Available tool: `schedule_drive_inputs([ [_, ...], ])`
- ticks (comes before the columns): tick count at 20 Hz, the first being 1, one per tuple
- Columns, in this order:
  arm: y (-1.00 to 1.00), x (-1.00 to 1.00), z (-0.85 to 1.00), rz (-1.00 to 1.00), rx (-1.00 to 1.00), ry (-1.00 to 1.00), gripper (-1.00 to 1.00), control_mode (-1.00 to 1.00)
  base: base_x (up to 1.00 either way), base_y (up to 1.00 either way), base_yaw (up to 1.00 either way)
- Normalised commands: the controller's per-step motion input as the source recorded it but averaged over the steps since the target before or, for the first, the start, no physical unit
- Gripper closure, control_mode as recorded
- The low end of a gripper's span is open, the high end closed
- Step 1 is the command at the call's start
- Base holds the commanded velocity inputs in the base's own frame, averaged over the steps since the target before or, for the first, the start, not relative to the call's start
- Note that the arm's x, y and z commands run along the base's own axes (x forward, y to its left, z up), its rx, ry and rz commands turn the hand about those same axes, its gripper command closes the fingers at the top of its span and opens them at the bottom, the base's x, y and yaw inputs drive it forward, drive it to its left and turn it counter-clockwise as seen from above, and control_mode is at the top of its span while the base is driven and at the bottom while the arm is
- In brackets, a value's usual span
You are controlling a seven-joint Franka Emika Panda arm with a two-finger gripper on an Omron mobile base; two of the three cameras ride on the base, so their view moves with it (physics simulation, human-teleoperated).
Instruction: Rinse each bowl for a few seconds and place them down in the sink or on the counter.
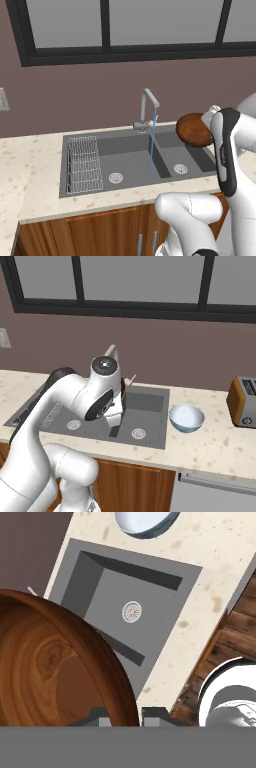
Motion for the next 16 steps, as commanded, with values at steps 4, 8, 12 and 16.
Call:
schedule_drive_inputs([
  [4, 0.37, 0.16, -0.05, 0.06, 0.05, 0.0, 1.0, -1.0, 0.0, 0.0, 0.0],
  [8, 0.3, 0.31, -0.12, 0.04, 0.05, 0.0, 1.0, -1.0, 0.0, 0.0, 0.0],
  [12, -0.05, 0.38, -0.26, 0.03, 0.04, 0.0, 1.0, -1.0, 0.0, 0.0, 0.0],
  [16, -0.16, 0.34, -0.31, 0.04, 0.05, 0.0, 1.0, -1.0, 0.0, 0.0, 0.0],
])
